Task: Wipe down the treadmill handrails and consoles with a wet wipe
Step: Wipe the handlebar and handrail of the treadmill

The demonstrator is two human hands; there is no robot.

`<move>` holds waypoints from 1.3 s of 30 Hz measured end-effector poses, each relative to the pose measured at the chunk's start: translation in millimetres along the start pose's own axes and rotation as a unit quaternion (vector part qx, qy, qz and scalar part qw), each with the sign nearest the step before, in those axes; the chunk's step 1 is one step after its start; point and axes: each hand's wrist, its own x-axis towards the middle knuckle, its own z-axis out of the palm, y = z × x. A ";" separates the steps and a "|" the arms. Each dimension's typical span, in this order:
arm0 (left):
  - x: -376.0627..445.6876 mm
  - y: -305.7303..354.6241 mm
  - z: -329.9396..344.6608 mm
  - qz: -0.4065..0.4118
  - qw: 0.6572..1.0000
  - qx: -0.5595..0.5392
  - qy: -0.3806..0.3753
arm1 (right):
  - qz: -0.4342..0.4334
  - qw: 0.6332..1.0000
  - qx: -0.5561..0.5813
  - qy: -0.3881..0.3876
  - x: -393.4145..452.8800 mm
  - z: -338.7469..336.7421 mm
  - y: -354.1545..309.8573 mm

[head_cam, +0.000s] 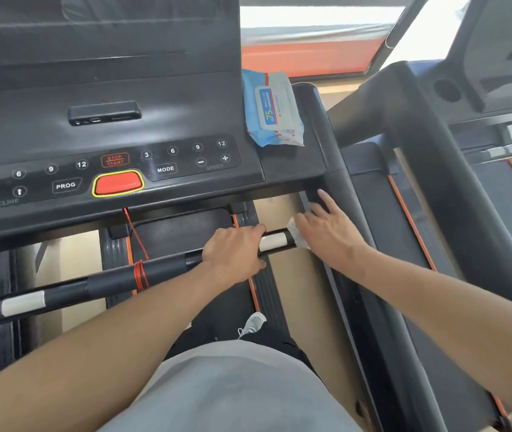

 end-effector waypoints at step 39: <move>-18.7 11.7 6.0 -0.051 0.992 -0.115 0.010 | 0.110 0.713 0.681 0.124 -61.5 -2.7 -66.5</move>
